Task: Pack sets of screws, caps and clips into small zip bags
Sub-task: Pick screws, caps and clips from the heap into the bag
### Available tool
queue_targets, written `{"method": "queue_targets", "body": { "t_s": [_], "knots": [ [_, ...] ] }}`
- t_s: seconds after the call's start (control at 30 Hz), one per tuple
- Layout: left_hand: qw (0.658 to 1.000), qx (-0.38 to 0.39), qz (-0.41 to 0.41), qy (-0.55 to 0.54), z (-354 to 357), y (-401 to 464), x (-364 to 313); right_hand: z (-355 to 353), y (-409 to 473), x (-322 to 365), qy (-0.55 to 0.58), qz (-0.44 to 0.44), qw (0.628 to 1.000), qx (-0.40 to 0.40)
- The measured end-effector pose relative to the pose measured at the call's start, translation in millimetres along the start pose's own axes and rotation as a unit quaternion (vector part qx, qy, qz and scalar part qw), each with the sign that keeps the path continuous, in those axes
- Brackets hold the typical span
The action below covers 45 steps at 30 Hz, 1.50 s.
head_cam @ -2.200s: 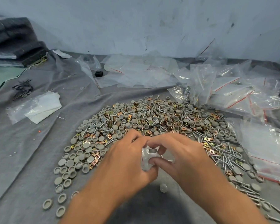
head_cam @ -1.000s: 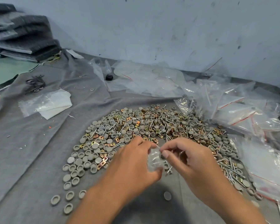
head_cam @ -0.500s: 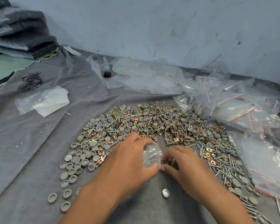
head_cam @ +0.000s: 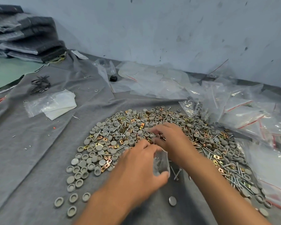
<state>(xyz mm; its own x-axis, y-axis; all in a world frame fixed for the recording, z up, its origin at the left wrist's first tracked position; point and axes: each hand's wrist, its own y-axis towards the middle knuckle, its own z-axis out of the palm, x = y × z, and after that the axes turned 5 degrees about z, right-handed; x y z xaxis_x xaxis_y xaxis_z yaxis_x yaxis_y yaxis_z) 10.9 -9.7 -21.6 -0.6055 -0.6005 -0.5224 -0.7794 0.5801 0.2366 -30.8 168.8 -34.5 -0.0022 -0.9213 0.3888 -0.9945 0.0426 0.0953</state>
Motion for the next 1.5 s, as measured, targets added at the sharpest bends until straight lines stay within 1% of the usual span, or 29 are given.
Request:
{"method": "queue_targets", "body": {
  "t_s": [0.2, 0.27, 0.33, 0.43, 0.5, 0.57, 0.63, 0.73, 0.77, 0.9, 0.93, 1.0, 1.07, 1.17, 1.3, 1.43, 1.5],
  "knots": [
    [1.000, -0.014, 0.003, 0.000, 0.0, -0.5, 4.1, 11.4, 31.2, -9.1, -0.113, -0.086, 0.990, 0.015],
    [1.000, -0.014, 0.002, 0.000, 0.3, -0.5, 4.2, 10.2, 33.1, -7.0, -0.131, -0.103, 0.986, 0.021],
    [1.000, -0.013, 0.000, 0.000, 1.1, -0.4, 4.2, 5.1, 30.6, -4.2, -0.081, -0.086, 0.993, 0.023],
    [1.000, -0.015, -0.001, 0.000, 1.8, -1.3, 5.6, -16.5, 11.1, 3.1, 0.074, -0.044, 0.996, -0.019],
    [1.000, -0.022, -0.002, -0.003, 2.0, -1.4, 6.5, -35.1, -13.4, 7.7, 0.148, -0.053, 0.986, -0.060],
    [1.000, -0.024, -0.005, -0.005, 3.1, -0.9, 6.9, -51.9, -42.7, 13.1, 0.173, -0.088, 0.978, -0.081],
    [1.000, -0.019, -0.008, -0.015, 3.4, -0.2, 6.1, -59.1, -69.4, 17.5, 0.147, -0.115, 0.981, -0.059],
    [1.000, -0.009, -0.005, -0.023, 3.5, -0.6, 5.8, -54.4, -89.6, 20.3, 0.047, -0.110, 0.993, 0.007],
    [1.000, -0.008, -0.004, -0.024, 4.2, -0.8, 5.8, -53.9, -90.2, 20.3, 0.035, -0.105, 0.994, 0.014],
    [1.000, -0.007, 0.002, -0.026, 8.0, -1.8, 2.4, -54.2, -60.2, 12.7, 0.079, -0.066, 0.993, -0.053],
    [1.000, -0.007, 0.006, -0.025, 9.0, -2.0, 2.0, -49.9, -45.7, 11.1, 0.062, -0.052, 0.996, -0.042],
    [1.000, -0.007, 0.008, -0.021, 9.6, -2.0, 1.8, -31.5, -18.2, 7.3, 0.000, -0.031, 0.999, 0.018],
    [1.000, -0.007, 0.010, -0.017, 9.0, -2.4, 1.3, -12.9, 2.9, 4.1, -0.047, -0.028, 0.997, 0.051],
    [1.000, -0.009, 0.014, -0.019, 9.2, -2.7, 2.0, 2.3, 19.8, -4.6, -0.083, -0.039, 0.994, 0.066],
    [1.000, -0.015, 0.012, -0.018, 9.4, -0.9, 5.2, 5.6, 24.9, -11.0, -0.146, -0.084, 0.985, 0.045],
    [1.000, -0.015, 0.012, -0.017, 10.3, -1.7, 5.5, 5.2, 21.0, -10.5, -0.138, -0.089, 0.983, 0.075],
    [1.000, -0.014, 0.010, -0.014, 10.9, -2.3, 5.8, -1.0, 13.8, -7.8, -0.085, -0.065, 0.992, 0.073]
  ]
}}
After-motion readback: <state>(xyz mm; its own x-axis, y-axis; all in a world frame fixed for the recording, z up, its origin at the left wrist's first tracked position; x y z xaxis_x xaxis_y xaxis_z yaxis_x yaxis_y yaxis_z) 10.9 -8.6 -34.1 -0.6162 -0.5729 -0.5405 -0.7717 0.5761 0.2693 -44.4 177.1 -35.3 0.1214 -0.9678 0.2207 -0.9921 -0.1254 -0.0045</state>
